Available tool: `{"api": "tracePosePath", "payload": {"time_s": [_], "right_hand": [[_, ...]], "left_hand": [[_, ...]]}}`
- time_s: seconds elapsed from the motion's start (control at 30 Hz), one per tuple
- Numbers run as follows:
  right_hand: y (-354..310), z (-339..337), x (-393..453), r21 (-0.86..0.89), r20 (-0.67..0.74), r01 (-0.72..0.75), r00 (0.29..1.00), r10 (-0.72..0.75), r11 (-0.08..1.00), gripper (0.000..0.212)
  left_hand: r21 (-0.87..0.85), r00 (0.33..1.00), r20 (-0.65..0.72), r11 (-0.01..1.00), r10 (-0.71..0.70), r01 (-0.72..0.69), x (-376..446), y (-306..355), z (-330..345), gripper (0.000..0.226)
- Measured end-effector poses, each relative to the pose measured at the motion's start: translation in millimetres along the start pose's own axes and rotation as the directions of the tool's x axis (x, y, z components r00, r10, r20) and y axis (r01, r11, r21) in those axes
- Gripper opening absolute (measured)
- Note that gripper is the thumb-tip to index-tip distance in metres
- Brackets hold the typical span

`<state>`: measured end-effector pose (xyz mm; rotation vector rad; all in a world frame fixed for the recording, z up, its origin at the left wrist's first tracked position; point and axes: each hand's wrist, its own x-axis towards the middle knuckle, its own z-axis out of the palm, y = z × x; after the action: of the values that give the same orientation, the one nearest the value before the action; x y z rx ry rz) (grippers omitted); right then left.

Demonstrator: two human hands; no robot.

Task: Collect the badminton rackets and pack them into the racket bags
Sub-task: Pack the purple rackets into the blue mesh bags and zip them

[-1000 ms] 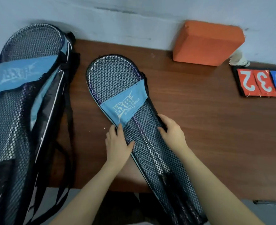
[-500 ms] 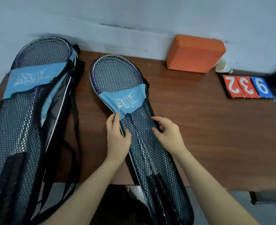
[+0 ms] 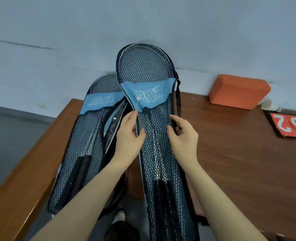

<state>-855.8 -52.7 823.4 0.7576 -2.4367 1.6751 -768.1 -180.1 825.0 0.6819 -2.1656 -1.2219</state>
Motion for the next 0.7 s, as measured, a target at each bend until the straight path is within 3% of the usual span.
{"api": "tracePosePath", "payload": {"time_s": [0.27,0.5,0.7], "right_hand": [[-62,117,34,-0.014,0.059,-0.003,0.998,0.004,1.0,0.03],[-87,233,42,-0.085,0.046,-0.12,0.991,0.124,0.989,0.029],[-69,284,35,-0.186,0.08,-0.261,0.957,0.279,0.947,0.031]], "left_hand": [[0.124,0.998,-0.045,0.992,0.034,-0.028,87,-65,-102,0.052],[0.165,0.987,0.158,0.985,0.021,-0.047,151,-148,-179,0.051],[0.178,0.956,0.274,0.982,-0.107,0.059,171,-197,-184,0.048]]}}
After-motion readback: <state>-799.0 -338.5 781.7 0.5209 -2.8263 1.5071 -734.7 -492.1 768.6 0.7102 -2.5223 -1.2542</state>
